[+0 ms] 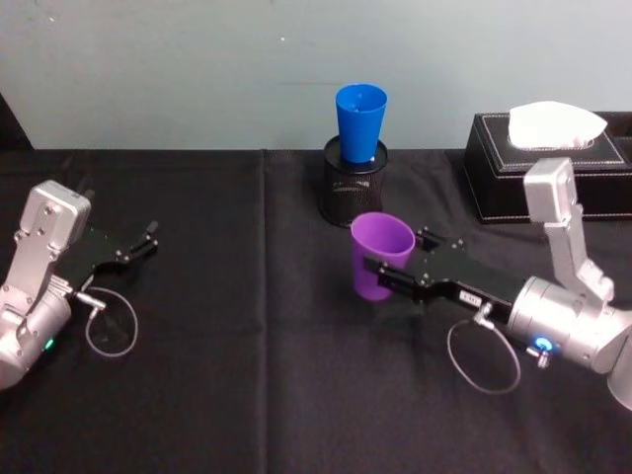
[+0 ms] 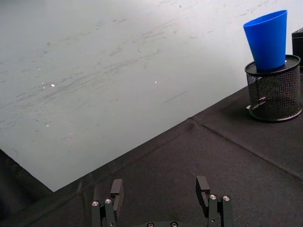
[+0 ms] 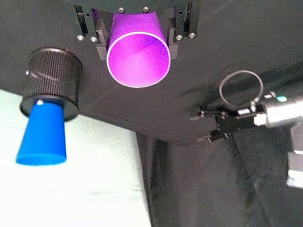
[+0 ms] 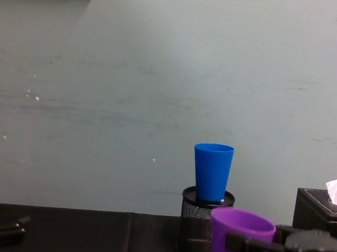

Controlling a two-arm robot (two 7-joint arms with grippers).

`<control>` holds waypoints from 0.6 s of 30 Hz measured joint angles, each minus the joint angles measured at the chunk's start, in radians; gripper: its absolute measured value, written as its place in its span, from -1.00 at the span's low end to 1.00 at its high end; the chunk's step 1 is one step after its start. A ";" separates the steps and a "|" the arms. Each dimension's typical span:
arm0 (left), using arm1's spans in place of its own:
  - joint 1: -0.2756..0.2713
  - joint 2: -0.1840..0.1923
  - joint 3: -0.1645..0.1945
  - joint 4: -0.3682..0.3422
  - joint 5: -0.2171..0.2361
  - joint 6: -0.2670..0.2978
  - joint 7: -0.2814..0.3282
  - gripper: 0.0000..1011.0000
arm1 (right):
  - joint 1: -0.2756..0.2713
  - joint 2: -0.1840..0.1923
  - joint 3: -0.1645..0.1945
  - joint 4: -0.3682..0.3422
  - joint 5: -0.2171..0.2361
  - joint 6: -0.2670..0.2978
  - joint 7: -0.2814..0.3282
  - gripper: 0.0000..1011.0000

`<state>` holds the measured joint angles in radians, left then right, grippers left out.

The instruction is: Pick up one cup with a gripper and tap it against the other cup.

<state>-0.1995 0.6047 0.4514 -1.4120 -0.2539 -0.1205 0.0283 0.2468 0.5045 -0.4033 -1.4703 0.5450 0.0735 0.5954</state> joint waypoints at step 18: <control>0.000 0.000 0.000 0.000 0.000 0.000 0.000 0.99 | 0.044 0.072 -0.010 -0.124 0.051 0.088 -0.035 0.46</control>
<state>-0.1995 0.6047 0.4514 -1.4120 -0.2539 -0.1205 0.0283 0.2910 0.5767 -0.4133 -1.5941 0.5961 0.1611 0.5599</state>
